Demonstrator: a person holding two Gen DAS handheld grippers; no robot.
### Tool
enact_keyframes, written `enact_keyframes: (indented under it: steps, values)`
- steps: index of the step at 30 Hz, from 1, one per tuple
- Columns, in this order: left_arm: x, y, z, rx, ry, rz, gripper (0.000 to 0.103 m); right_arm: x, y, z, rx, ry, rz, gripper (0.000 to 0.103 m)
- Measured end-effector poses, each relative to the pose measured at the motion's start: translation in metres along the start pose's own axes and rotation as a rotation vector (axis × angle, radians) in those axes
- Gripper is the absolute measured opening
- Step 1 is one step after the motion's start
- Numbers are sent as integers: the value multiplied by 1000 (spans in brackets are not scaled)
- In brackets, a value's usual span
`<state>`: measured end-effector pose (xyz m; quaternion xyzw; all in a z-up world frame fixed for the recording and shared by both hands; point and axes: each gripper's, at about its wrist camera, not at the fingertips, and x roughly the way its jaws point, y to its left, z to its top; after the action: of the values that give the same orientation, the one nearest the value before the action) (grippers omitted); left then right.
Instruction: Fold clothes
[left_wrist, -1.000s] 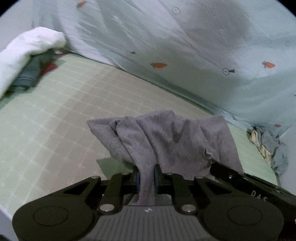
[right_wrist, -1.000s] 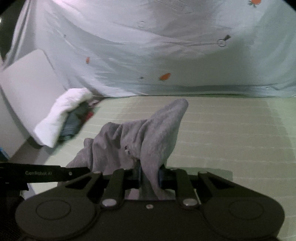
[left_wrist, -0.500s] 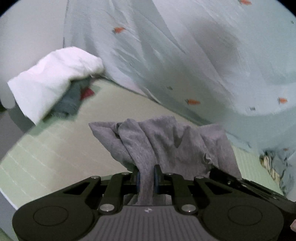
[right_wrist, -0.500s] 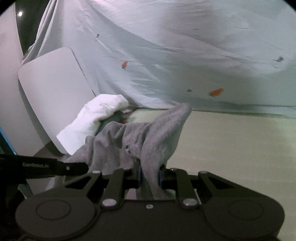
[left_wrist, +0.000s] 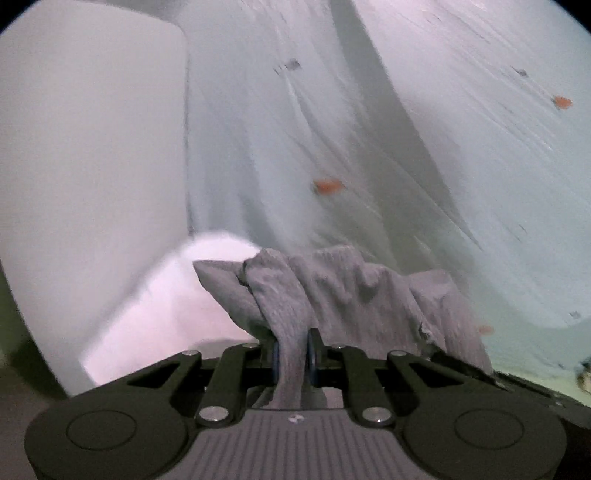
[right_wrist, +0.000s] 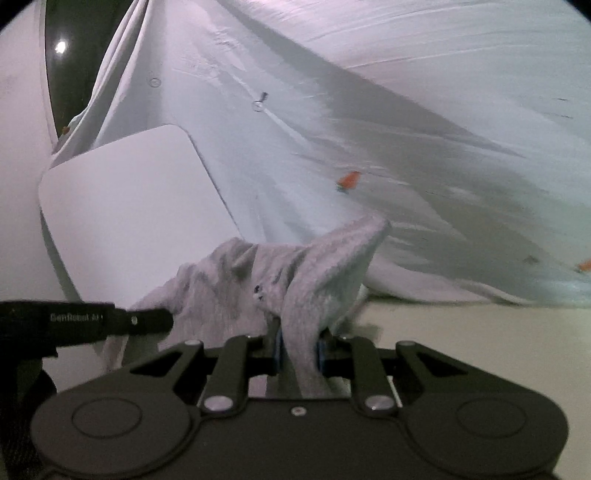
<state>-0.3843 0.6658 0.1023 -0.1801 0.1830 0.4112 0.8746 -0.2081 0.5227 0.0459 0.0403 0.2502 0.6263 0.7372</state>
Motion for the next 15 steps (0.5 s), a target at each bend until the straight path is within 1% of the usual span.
enact_keyframes:
  steps: [3,5,7,8,9,10,11,12,13,14,15]
  values:
    - [23,31,37,-15,-62,24,15,43,16,21,23,-22,44,18]
    - [49,54,51,-45,-70,57,16,74,20,29,41,-15,54,19]
    - [76,74,61,-77,-60,104,19,108,21,36,61,4,54,21]
    - [92,81,56,-74,-45,161,23,125,17,34,77,25,42,23]
    - [109,88,51,-69,-30,222,23,143,13,32,93,47,27,25]
    - [126,95,46,-64,-16,282,23,160,9,27,103,75,-4,27]
    - [144,101,38,-45,23,349,24,179,4,20,112,117,-49,30]
    - [154,109,28,-64,64,363,25,196,-3,13,128,163,-96,33]
    - [164,116,18,-88,105,370,25,207,-11,6,149,190,-121,40]
    - [174,124,8,-112,147,377,27,211,-18,1,172,193,-121,43]
    - [184,131,-1,-136,188,383,32,212,-25,-2,192,183,-111,45]
